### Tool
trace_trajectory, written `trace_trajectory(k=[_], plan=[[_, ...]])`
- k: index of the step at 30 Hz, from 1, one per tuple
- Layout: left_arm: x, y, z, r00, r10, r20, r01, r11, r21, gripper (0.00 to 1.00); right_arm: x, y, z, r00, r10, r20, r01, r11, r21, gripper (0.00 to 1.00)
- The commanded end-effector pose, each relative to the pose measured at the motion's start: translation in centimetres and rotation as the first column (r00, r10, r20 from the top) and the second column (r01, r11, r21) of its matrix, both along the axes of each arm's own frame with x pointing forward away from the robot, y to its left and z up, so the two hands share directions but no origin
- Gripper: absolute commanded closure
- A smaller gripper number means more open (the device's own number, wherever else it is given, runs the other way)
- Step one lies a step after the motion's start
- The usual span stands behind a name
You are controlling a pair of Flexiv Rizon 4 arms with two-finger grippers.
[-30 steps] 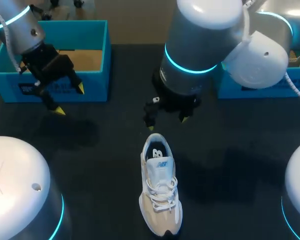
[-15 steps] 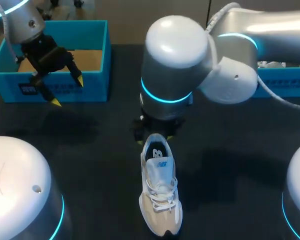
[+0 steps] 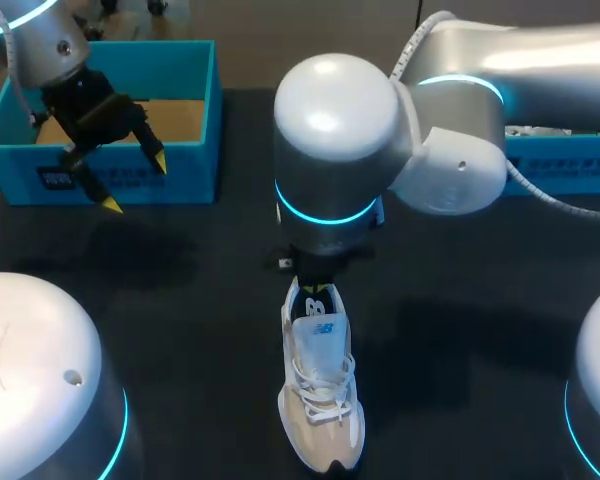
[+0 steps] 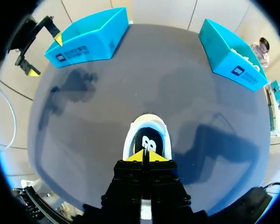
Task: Take the shoe out of the shoebox, open the shoe tongue, remove and reinsert the insole, then place the shoe into the shoebox
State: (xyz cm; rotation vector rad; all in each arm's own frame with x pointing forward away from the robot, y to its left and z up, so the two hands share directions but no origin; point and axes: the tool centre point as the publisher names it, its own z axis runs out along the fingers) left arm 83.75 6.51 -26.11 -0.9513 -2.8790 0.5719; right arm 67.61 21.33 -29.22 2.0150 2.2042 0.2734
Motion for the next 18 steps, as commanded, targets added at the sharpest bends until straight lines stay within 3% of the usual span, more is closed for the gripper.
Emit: trace_trajectory(k=[1,13,18], plan=[[0.0,0.0,0.1,1.000,0.000,0.001,0.000,1.000,0.004,0.00,-0.1,0.4,-1.2,1.000,-0.016,0.022,0.015,1.000,0.023,1.00],[0.0,0.0,0.1,1.000,0.000,0.001,0.000,1.000,0.004,0.00,-0.1,0.4,-1.2,1.000,-0.016,0.022,0.015,1.000,0.023,1.00],[0.0,0.0,0.1,1.000,0.000,0.001,0.000,1.000,0.004,0.00,0.1,0.7,-3.1,0.998,-0.061,0.028,0.061,0.998,-0.001,1.00]])
